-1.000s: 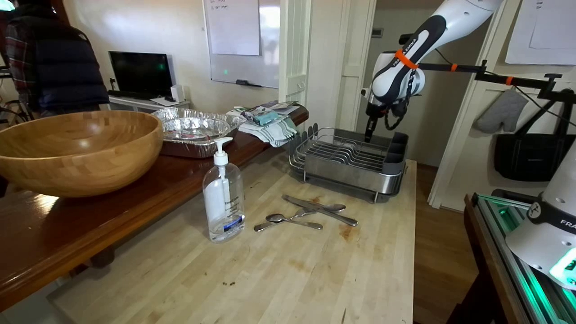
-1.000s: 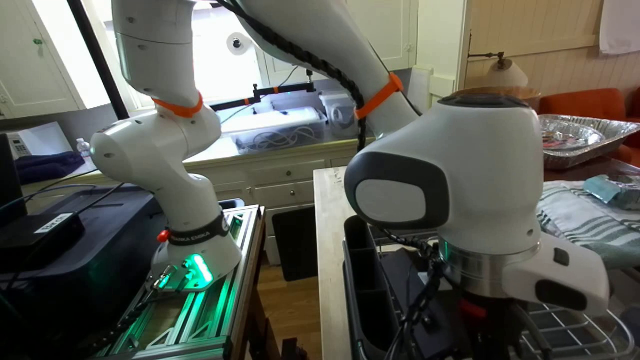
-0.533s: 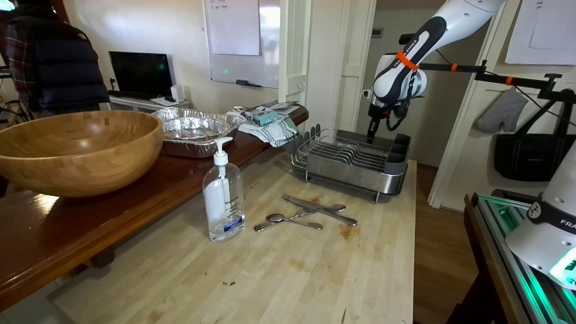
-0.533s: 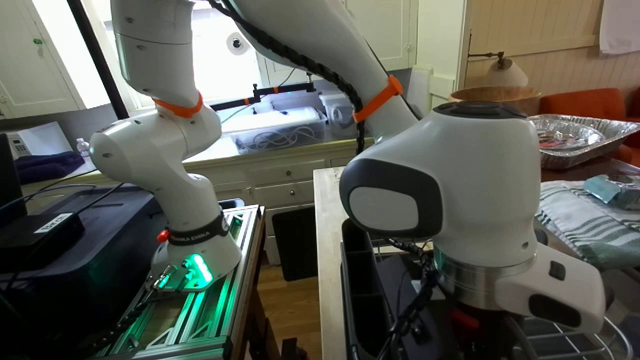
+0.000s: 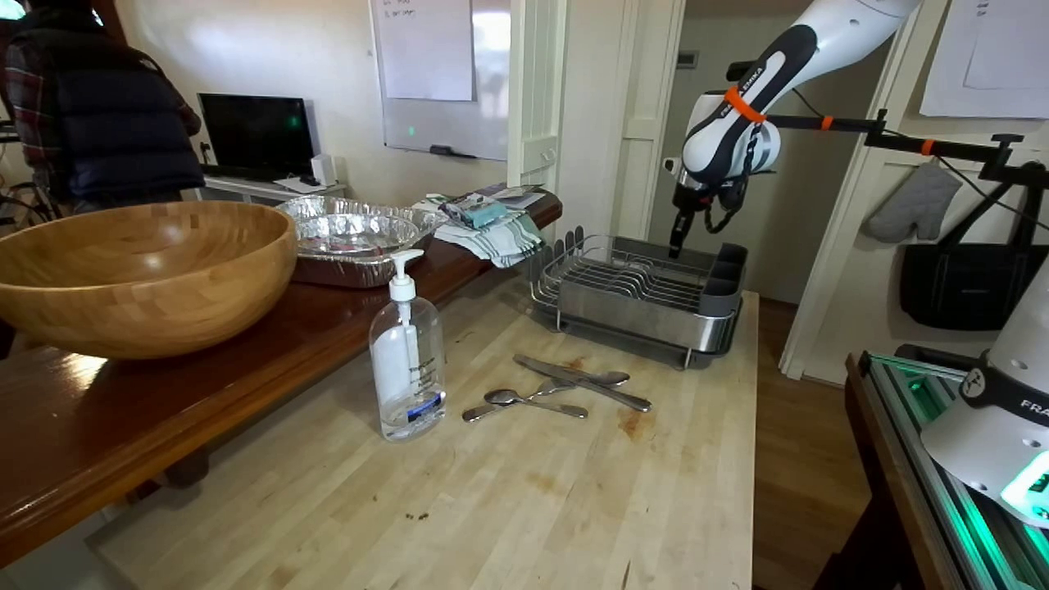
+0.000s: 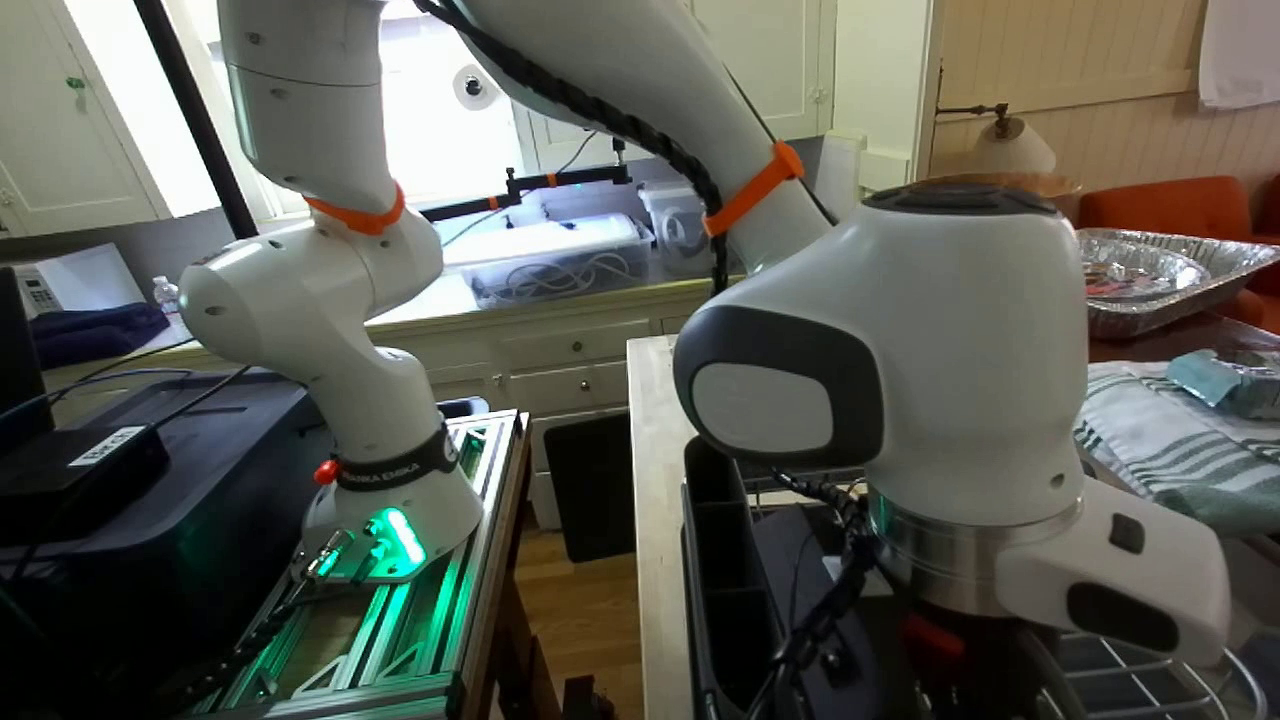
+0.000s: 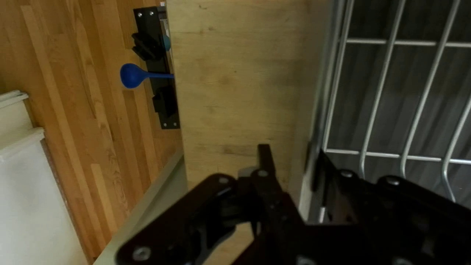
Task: Turn the plate rack to the left
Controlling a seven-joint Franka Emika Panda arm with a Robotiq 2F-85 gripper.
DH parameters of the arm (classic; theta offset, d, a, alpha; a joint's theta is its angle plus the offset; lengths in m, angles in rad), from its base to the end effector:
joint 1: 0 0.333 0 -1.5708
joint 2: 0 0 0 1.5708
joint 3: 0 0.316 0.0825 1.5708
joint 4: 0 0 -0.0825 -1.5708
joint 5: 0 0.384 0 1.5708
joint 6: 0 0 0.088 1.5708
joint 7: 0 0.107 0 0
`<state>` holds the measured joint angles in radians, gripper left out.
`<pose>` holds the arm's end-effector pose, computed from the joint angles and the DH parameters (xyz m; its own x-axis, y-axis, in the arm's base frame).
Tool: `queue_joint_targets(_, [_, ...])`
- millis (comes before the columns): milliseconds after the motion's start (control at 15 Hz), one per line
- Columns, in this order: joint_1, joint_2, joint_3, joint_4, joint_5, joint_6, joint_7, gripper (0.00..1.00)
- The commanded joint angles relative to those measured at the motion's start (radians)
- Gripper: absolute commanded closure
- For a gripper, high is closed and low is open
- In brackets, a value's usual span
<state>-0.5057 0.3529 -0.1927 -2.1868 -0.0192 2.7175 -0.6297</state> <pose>0.4438 -0.3705 0.2451 0.9946 -0.0254 0.1010 -0.0423 -0.9847 0.1690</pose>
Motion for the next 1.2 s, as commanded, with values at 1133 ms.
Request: queue_joint_targets(1133, [0.134,-0.471,-0.083,-0.234,0.015,-0.188,0.572,0.00])
